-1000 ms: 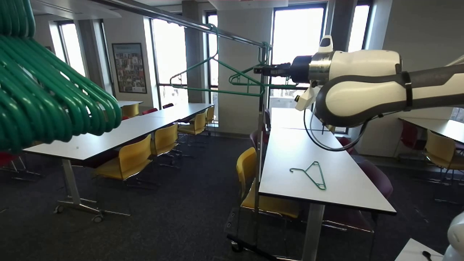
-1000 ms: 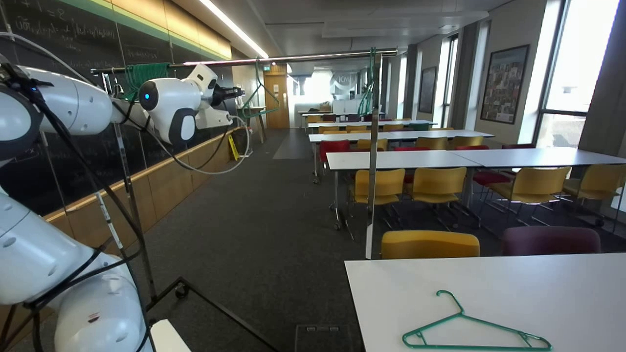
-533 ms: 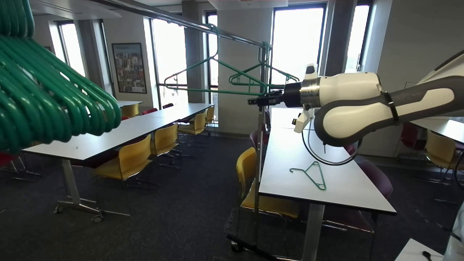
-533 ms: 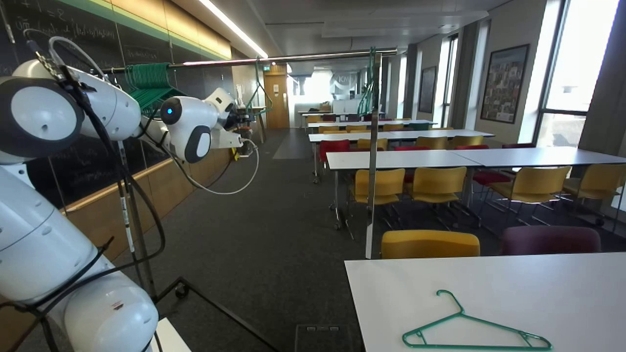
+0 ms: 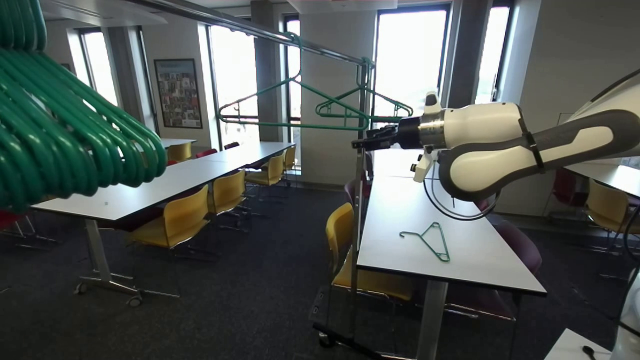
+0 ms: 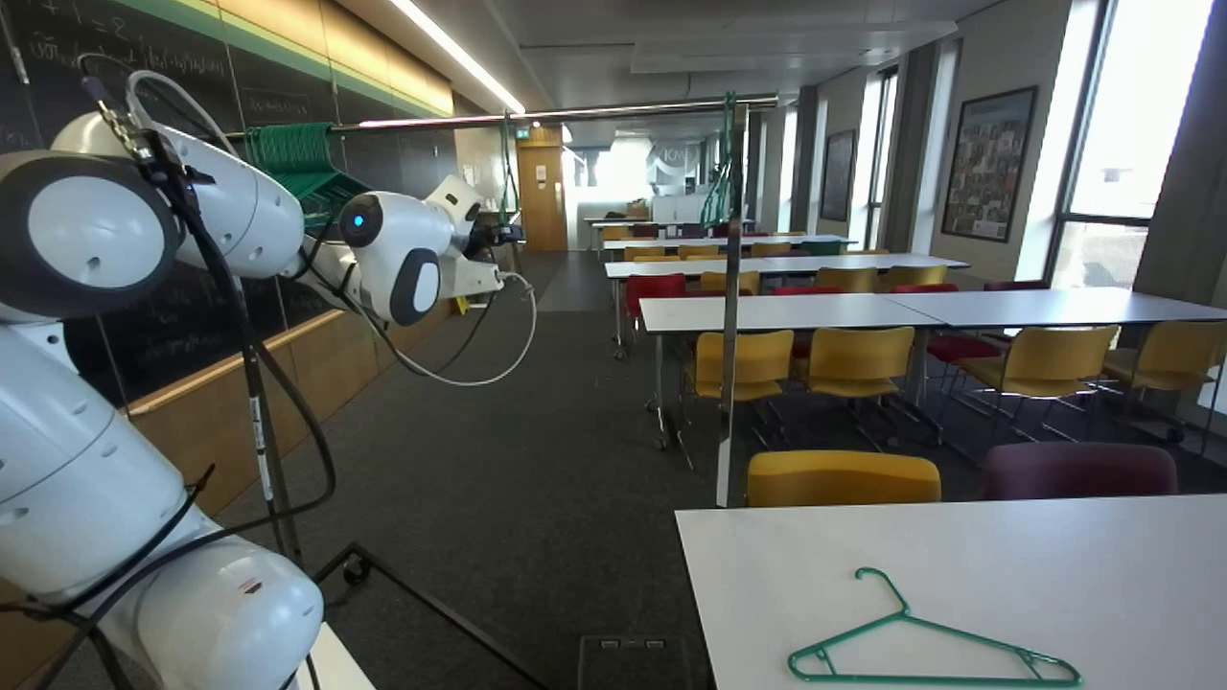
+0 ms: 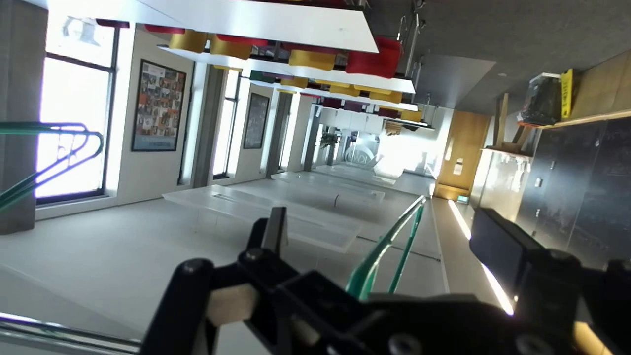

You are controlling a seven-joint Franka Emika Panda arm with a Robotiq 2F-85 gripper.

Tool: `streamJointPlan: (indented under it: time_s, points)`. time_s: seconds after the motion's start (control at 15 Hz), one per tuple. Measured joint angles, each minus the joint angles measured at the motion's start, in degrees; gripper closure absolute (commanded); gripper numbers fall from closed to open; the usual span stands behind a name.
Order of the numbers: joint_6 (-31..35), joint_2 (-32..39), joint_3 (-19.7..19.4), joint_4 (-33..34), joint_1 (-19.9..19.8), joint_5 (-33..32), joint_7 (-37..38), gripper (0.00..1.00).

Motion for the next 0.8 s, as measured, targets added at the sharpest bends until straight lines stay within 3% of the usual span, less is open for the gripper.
streamJointPlan:
  time_s: [0.07, 0.13, 0.27, 0.8]
  points:
    - [0.0, -0.36, -0.82, -0.01, 0.0, -0.86, -0.16, 0.25]
    - [0.0, -0.73, -1.55, -0.07, 0.01, -1.61, -0.17, 0.26]
    - [0.0, -1.26, -3.95, -0.1, 1.74, -3.37, 0.05, 0.4]
    - [0.01, -4.57, -21.71, -0.12, 21.99, -10.73, 1.65, 1.0]
